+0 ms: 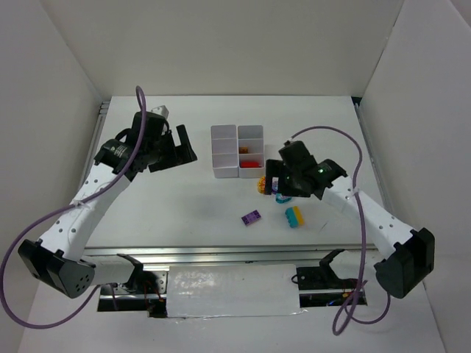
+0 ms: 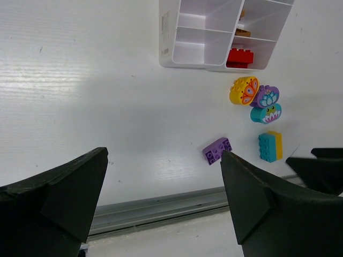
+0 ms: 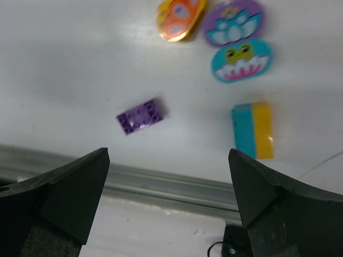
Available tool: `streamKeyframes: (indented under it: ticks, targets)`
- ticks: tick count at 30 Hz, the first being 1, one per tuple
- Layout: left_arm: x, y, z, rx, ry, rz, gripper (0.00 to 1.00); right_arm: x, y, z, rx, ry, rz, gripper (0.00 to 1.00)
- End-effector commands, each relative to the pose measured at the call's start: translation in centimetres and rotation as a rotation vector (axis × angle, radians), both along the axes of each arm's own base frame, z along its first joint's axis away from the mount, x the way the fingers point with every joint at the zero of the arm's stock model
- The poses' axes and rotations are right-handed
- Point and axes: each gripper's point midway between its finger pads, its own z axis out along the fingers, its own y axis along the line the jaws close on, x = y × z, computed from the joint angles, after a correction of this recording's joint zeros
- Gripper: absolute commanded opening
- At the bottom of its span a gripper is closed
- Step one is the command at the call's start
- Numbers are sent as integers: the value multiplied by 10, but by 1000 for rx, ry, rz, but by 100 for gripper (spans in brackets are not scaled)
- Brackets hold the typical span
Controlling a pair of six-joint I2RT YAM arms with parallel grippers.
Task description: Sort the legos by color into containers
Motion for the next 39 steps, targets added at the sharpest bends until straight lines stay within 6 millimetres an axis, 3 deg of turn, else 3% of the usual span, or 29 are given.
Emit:
streamKeyframes:
  ticks: [1, 6, 12, 16, 22, 26, 27, 31, 34, 39]
  targets:
    - [0, 1, 17, -23, -35, 17, 100, -30, 28, -5, -61, -7, 169, 100]
    - [-2, 6, 21, -16, -28, 48, 99, -51, 65, -42, -105, 69, 259, 100]
    - [-4, 41, 29, 32, 0, 228, 100, -51, 98, -83, -166, 130, 312, 100]
    - [-3, 50, 36, -6, -30, 219, 99, -46, 112, -107, -220, 156, 336, 100]
    - [-5, 49, 28, -20, -12, 172, 100, -35, 114, -111, -233, 152, 216, 100]
    - [-5, 49, 25, -15, -13, 161, 100, -43, 131, -98, -53, 150, 80, 100]
    - [-5, 49, 26, -15, -20, 161, 100, -43, 131, -91, -16, 140, 37, 100]
    - [-5, 49, 24, -18, -23, 160, 99, -47, 106, -106, -6, 182, -294, 100]
    - [-4, 47, 22, -29, -23, 146, 100, -46, 95, -120, -28, 182, -395, 100]
    - [-6, 42, 25, -39, -44, 106, 100, -38, 94, -139, -59, 183, -466, 97]
